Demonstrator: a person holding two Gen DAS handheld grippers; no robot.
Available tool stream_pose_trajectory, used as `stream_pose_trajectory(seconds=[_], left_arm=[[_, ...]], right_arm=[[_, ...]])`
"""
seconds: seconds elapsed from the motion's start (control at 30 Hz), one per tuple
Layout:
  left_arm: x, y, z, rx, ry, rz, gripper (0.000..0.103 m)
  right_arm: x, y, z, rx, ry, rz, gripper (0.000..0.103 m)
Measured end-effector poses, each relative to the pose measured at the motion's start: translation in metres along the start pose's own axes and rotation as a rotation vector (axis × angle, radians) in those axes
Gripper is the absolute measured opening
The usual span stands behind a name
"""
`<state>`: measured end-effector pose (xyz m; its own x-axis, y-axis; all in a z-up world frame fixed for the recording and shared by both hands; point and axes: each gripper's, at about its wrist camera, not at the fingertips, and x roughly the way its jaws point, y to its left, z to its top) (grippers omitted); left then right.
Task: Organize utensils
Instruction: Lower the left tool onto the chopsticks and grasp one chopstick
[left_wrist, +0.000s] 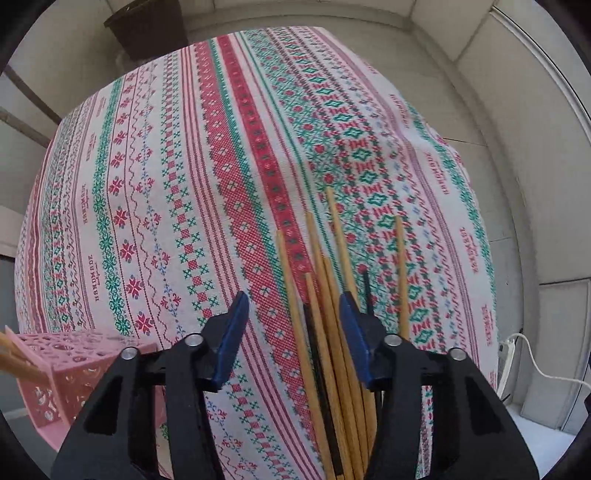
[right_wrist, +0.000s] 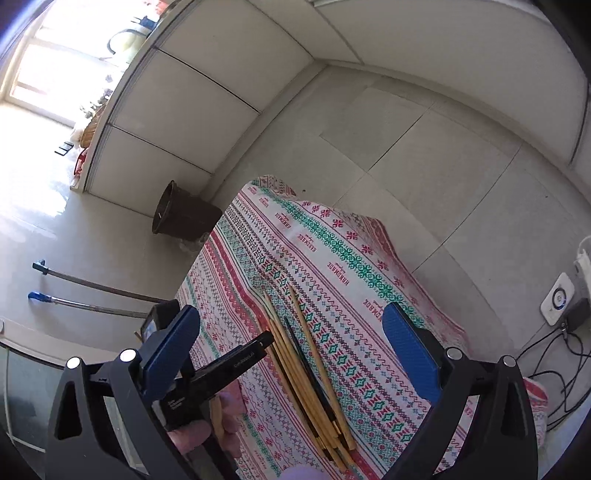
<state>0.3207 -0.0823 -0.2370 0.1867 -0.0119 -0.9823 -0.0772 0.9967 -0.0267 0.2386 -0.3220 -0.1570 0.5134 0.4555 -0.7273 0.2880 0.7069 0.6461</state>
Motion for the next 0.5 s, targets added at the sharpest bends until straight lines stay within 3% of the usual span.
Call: stream_pose_trajectory(seconds=[0.13,0.3,0.43,0.5], left_arm=[[0.008,0.006,0.004,-0.025,-0.039,0.018,0.032],[0.009,0.017,0.019,-0.086,-0.069,-0.020,0.027],[0.020,0.020,0.024,-0.089,-0.051,0.000,0.010],[0.025,0.015,0.027,-0.082,-0.062,0.004,0.008]], right_arm=[[0.023,-0.002,0.003,0.005,0.040,-0.005,0.096],[0.044,-0.004,0.000,0.017,0.087,-0.008,0.096],[0.049,-0.002,0.000,-0.008,0.102,-0.010,0.096],[0.049,-0.003,0.000,-0.008,0.102,0.004,0.096]])
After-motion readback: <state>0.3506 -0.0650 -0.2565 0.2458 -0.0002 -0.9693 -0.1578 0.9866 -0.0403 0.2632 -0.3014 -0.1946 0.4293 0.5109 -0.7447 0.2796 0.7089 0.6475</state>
